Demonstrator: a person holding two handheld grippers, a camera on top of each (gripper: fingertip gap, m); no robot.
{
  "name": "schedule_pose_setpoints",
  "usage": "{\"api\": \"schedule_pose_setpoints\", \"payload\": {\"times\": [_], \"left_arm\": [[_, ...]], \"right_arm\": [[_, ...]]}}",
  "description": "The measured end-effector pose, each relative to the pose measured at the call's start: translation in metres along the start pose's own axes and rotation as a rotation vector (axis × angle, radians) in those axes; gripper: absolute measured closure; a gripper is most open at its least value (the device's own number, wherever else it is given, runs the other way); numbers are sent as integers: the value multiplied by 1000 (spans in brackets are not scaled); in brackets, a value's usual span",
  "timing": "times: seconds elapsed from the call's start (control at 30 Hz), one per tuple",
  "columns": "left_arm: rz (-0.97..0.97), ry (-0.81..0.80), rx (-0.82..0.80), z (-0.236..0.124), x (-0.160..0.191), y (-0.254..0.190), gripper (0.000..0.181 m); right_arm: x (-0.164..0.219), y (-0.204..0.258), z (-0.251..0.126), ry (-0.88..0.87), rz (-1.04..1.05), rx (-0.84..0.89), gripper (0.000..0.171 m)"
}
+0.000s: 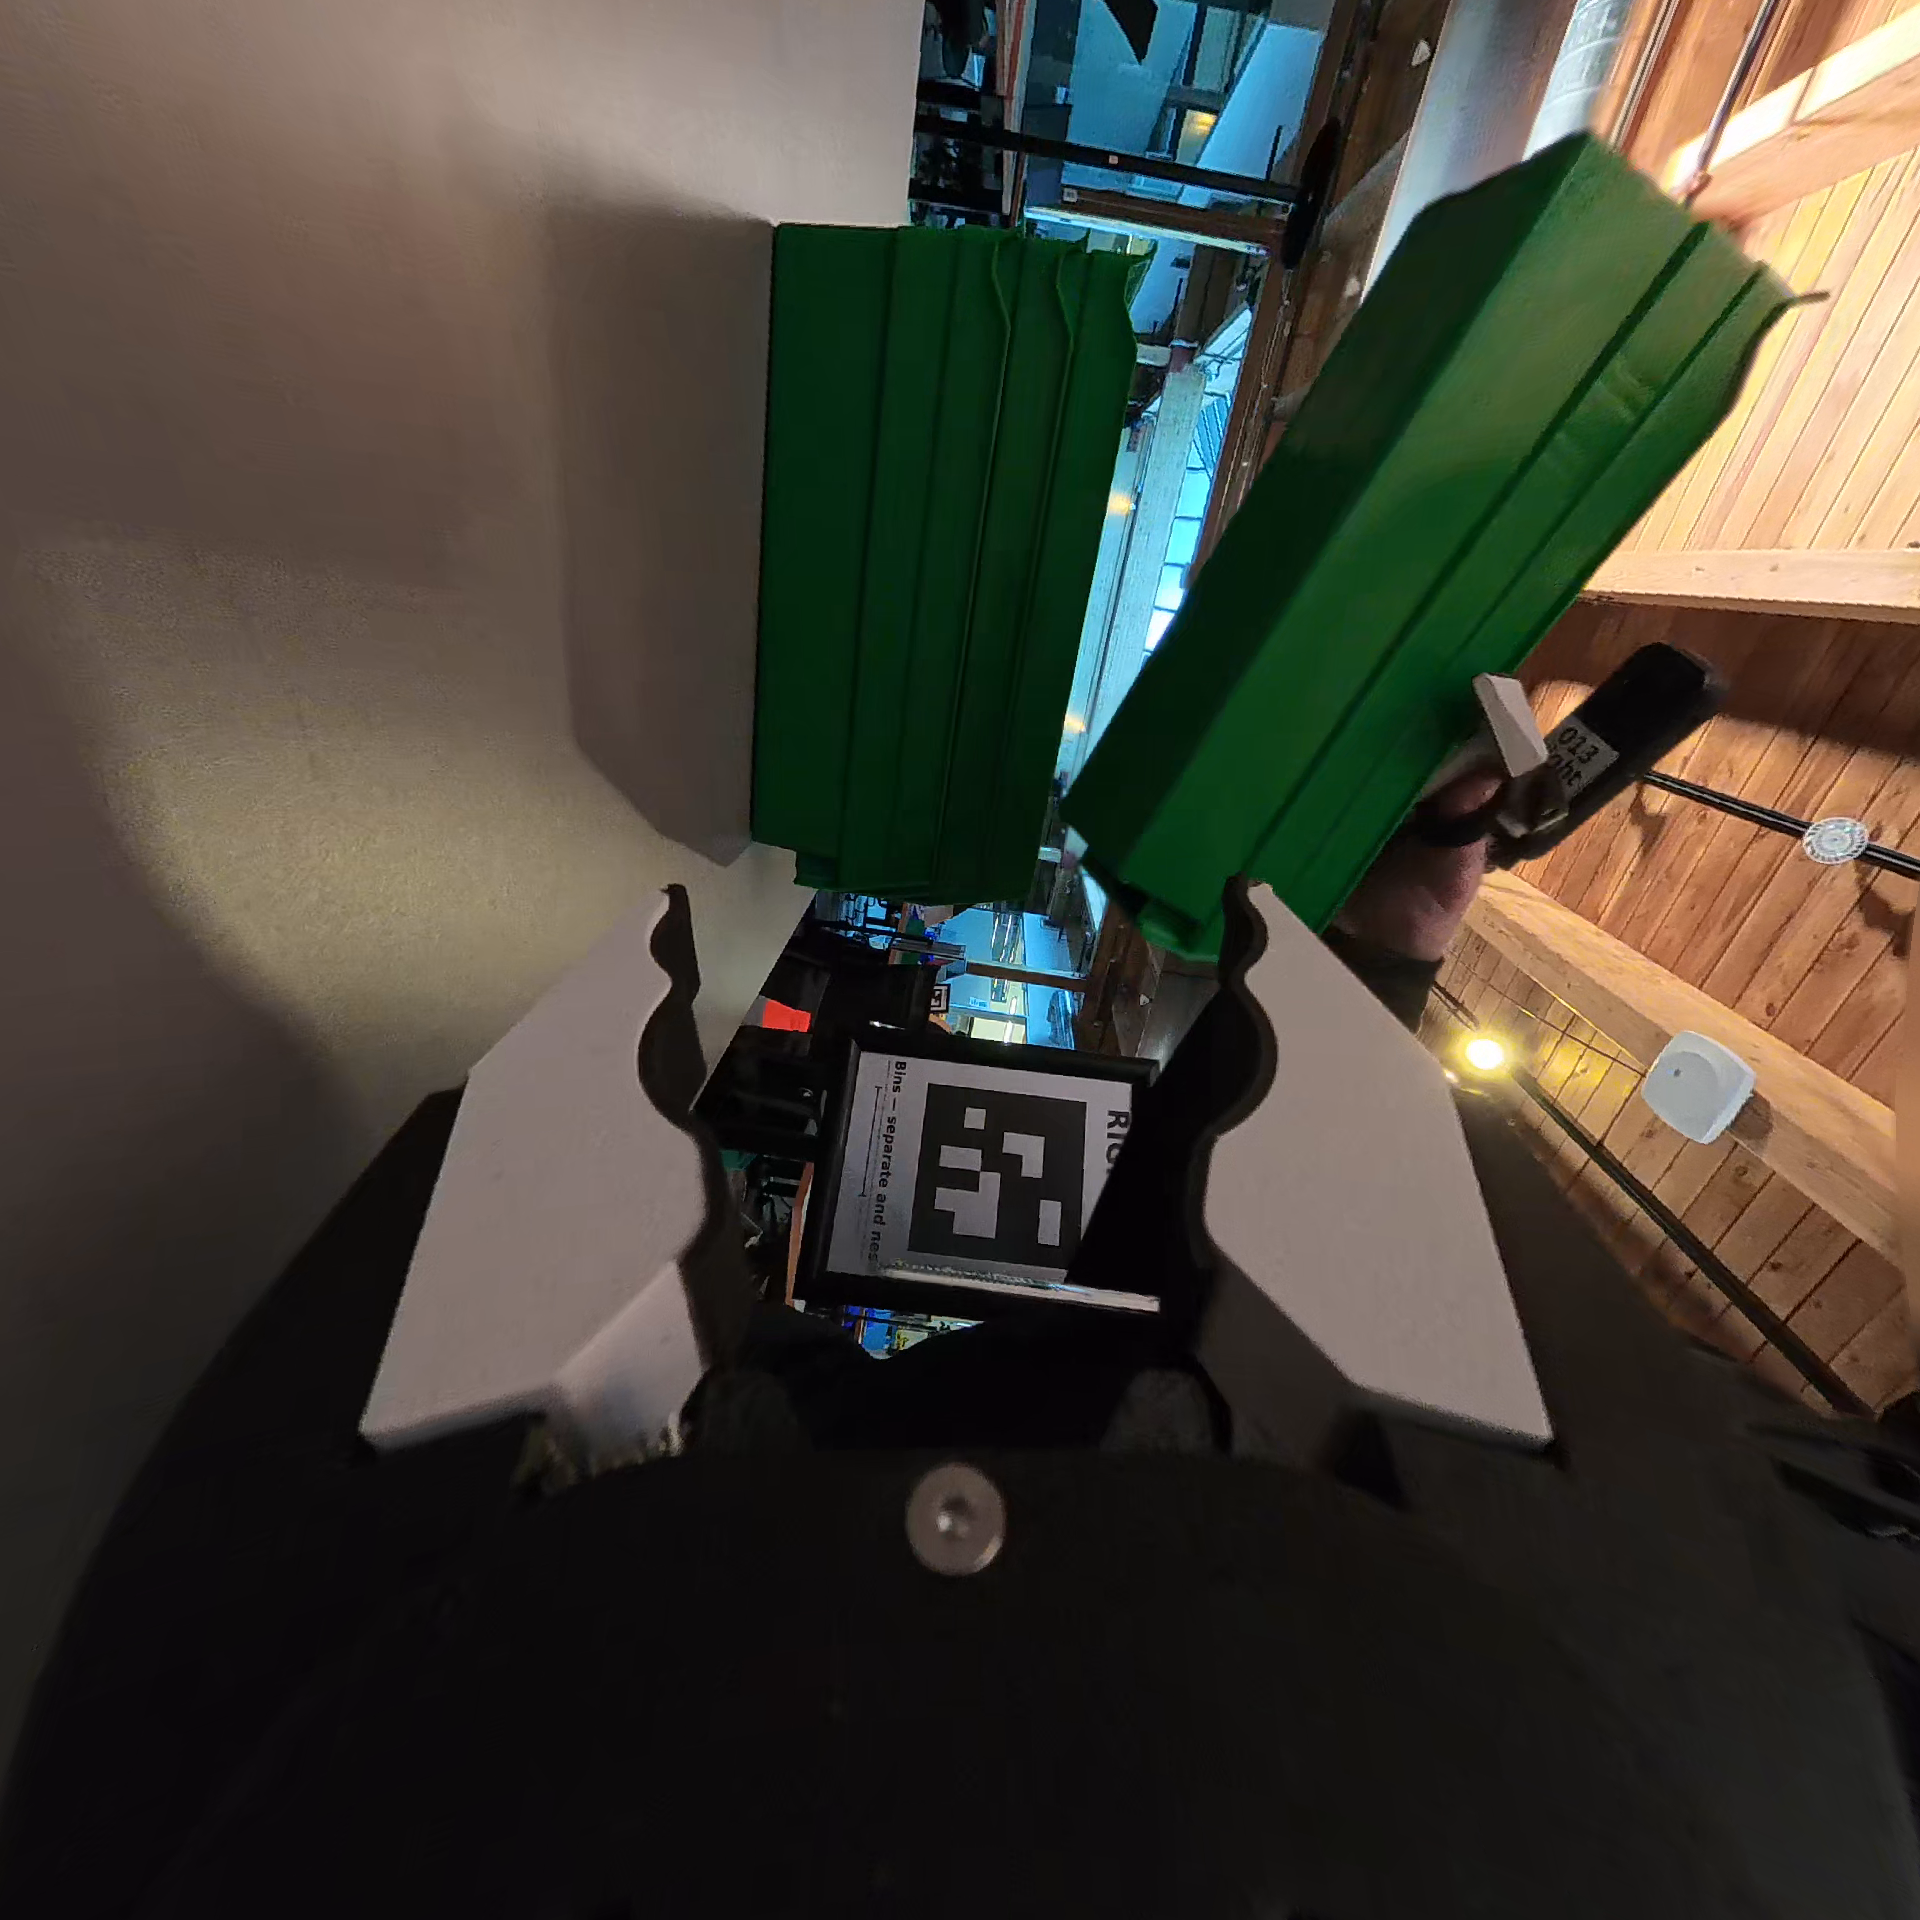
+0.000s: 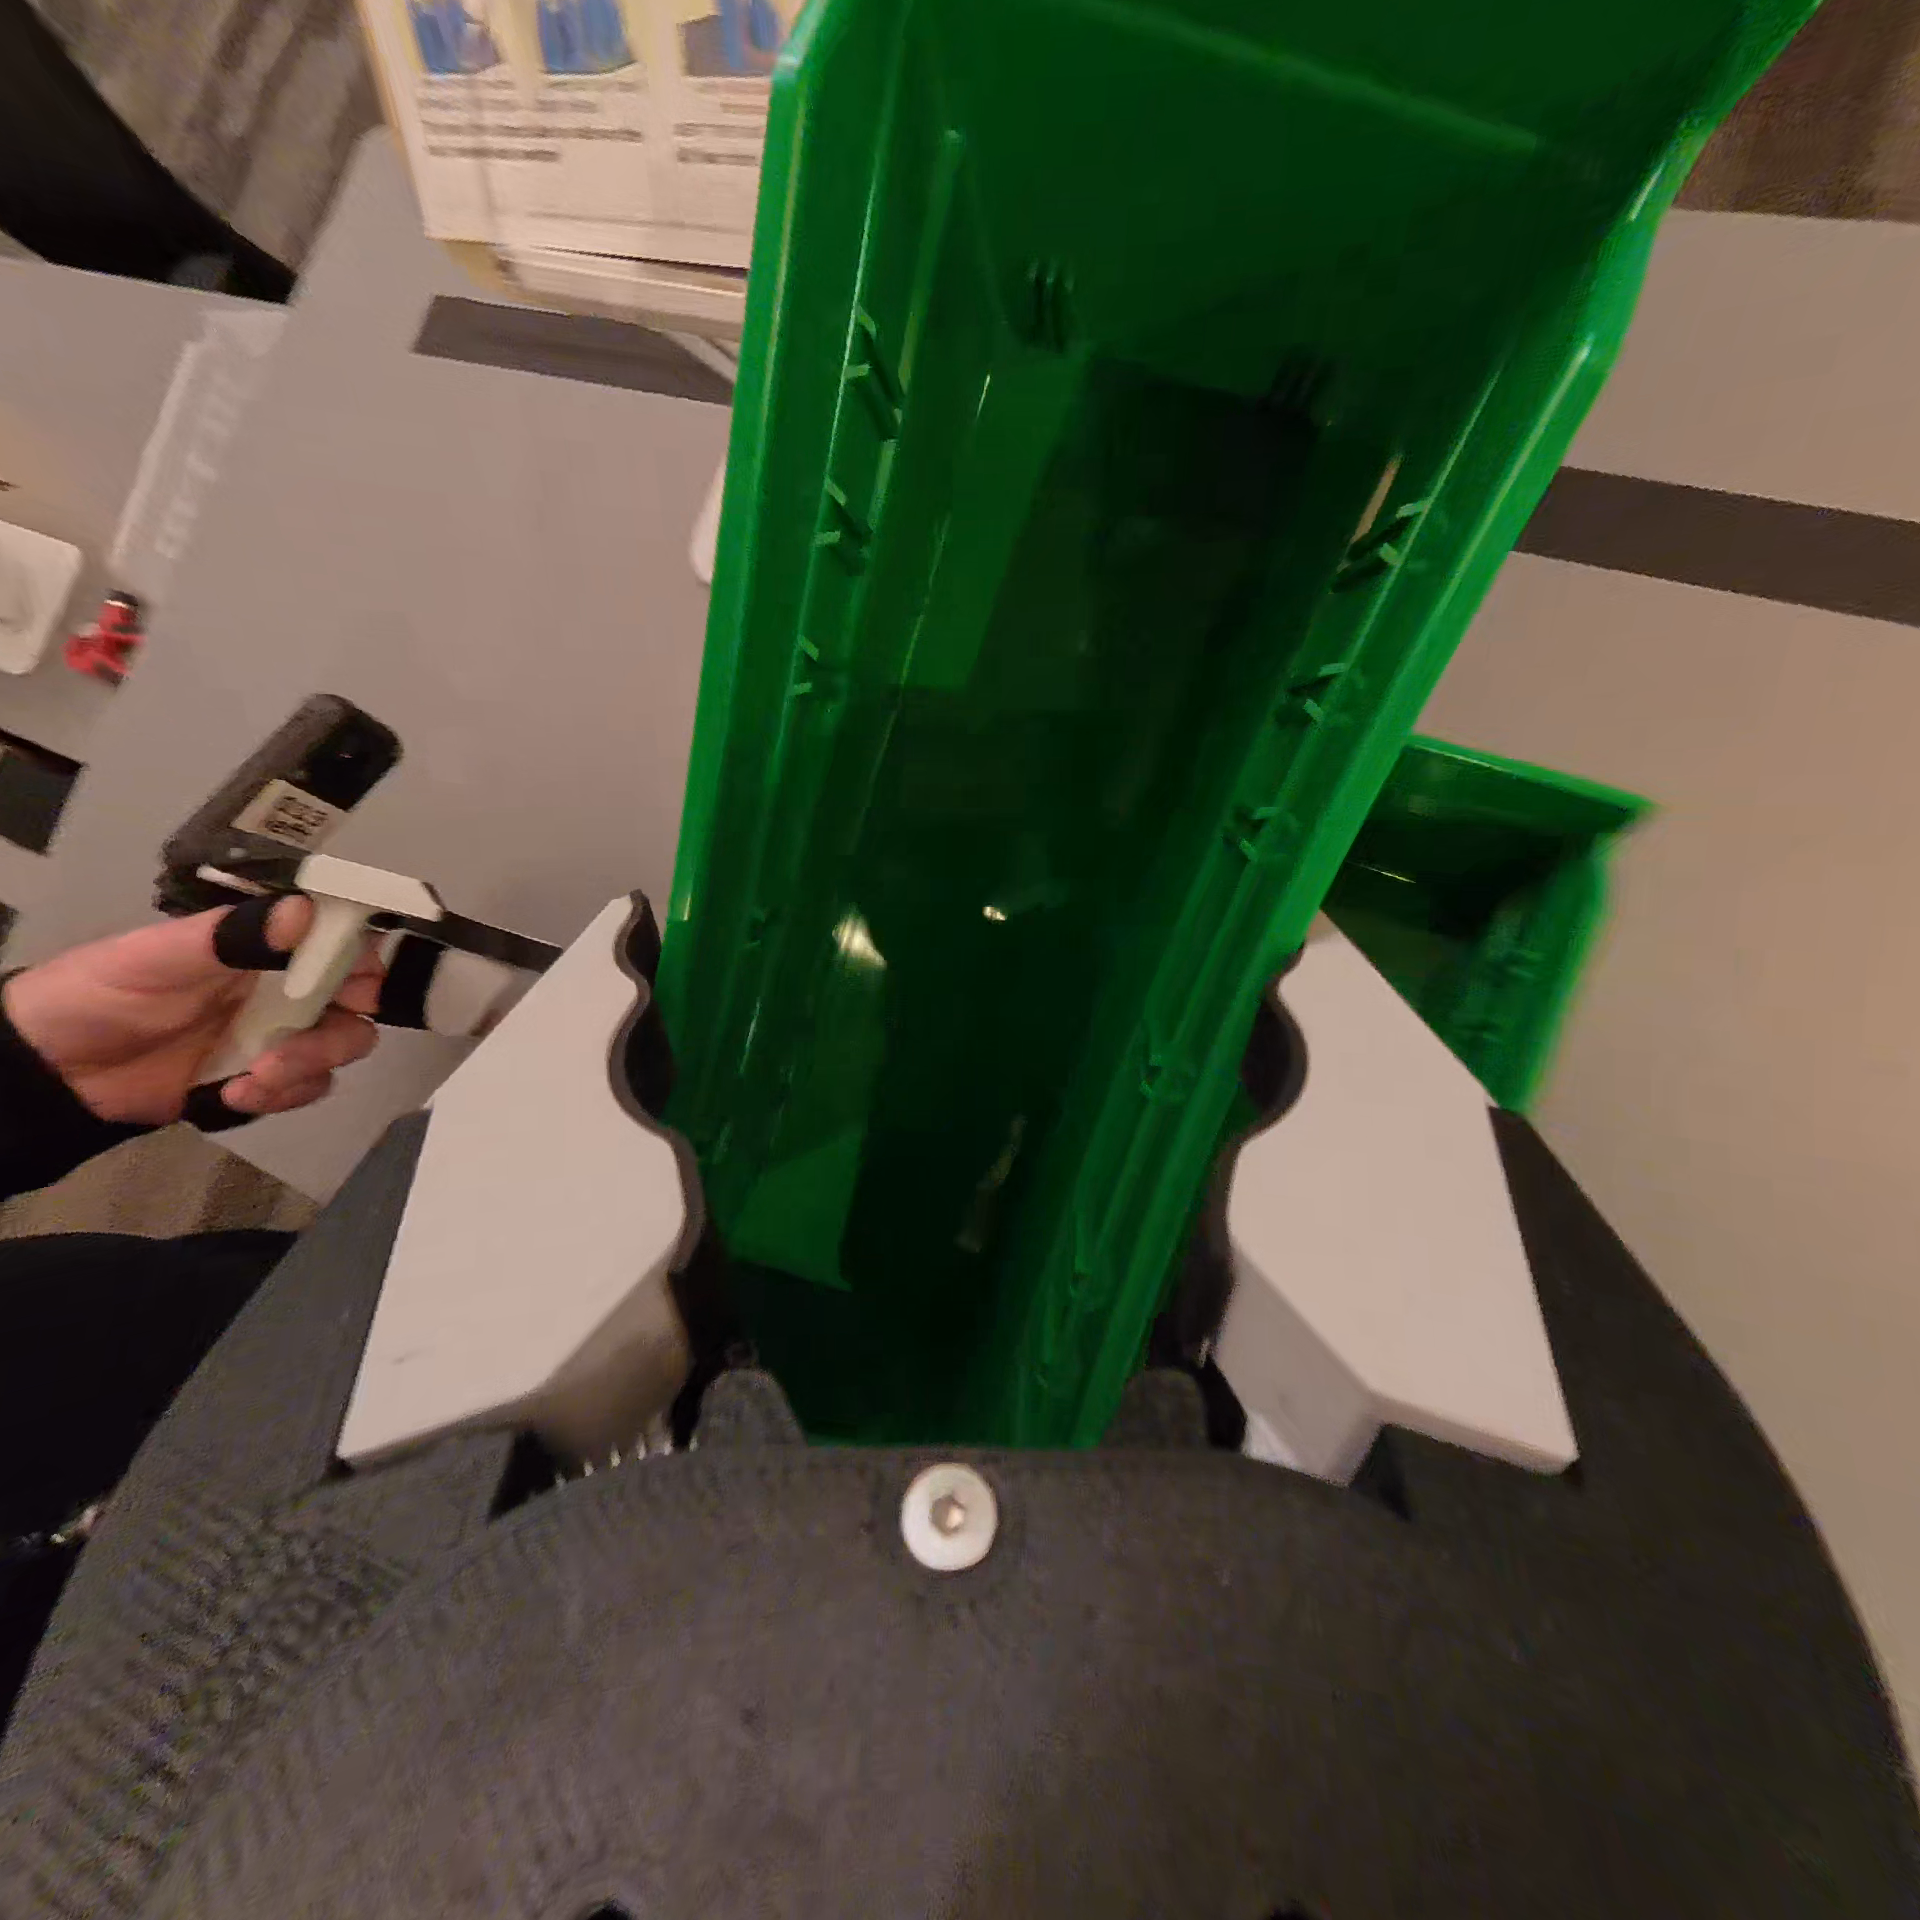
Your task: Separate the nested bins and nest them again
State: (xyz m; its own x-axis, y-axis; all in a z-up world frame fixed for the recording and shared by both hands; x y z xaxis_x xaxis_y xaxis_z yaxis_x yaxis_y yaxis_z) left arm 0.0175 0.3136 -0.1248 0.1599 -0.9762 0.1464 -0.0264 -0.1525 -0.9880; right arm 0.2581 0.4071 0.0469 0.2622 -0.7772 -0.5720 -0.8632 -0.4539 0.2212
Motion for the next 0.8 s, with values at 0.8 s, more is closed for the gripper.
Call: {"api": "schedule_pose_setpoints", "payload": {"times": [0.8], "left_arm": [[41, 63, -9, 32, 5, -6, 82]], "right_arm": [[88, -94, 62, 264, 48, 137, 53]]}}
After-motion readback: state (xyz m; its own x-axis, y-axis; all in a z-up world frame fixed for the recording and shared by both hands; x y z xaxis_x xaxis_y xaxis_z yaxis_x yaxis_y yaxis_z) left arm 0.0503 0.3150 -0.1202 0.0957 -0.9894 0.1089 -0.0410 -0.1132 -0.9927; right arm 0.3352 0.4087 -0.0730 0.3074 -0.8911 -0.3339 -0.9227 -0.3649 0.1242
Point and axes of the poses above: each gripper's, where its closed fingertips meet, z out along the fingers, x out of its underside, y = z × x across the jaws, the point moved 2 cm from there along -z, back along the fingers, and after that the axes turned 5 degrees about y, right-handed, at the moved point
